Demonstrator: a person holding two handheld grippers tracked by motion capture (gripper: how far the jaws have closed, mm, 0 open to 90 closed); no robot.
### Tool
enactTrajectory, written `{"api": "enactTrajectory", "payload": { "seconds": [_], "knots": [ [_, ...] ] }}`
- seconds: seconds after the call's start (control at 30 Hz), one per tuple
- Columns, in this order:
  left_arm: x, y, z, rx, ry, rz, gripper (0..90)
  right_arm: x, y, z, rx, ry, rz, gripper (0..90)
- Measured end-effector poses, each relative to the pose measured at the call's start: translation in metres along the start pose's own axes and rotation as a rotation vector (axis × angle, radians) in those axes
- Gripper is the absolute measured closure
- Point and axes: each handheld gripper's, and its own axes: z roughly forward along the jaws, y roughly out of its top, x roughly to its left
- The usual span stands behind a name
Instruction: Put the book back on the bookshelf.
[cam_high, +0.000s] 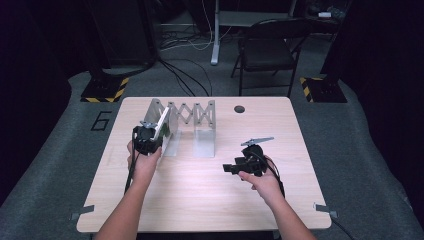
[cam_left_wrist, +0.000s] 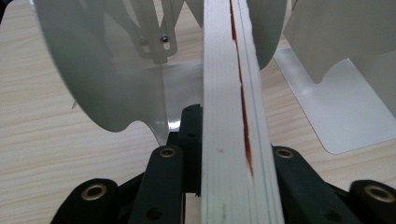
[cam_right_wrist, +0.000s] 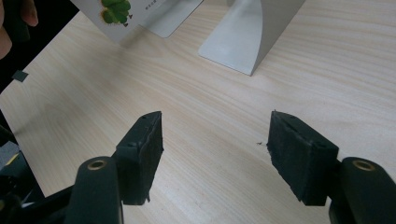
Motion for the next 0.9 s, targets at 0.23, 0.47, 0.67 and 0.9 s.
{"api": "enactTrajectory", "payload": {
  "seconds": [0.23,0.47,0.67,0.9],
  "knots": [
    [-0.002,0.001,0.004,0.002,0.007,0.002,75.8,0.0,-0.001,-0.001,0.002,-0.002,-0.001,35.5],
    [-0.004,0.001,0.008,0.009,-0.001,-0.004,75.7,0.0,-0.001,-0.002,-0.001,-0.003,0.001,35.5],
    [-0.005,0.001,0.012,0.013,0.004,-0.006,75.7,-0.001,-0.002,-0.001,-0.006,-0.001,-0.011,35.5],
    [-0.006,0.001,0.015,0.017,0.009,-0.005,75.7,-0.001,-0.002,-0.002,-0.001,-0.005,0.0,35.5]
  ]
}}
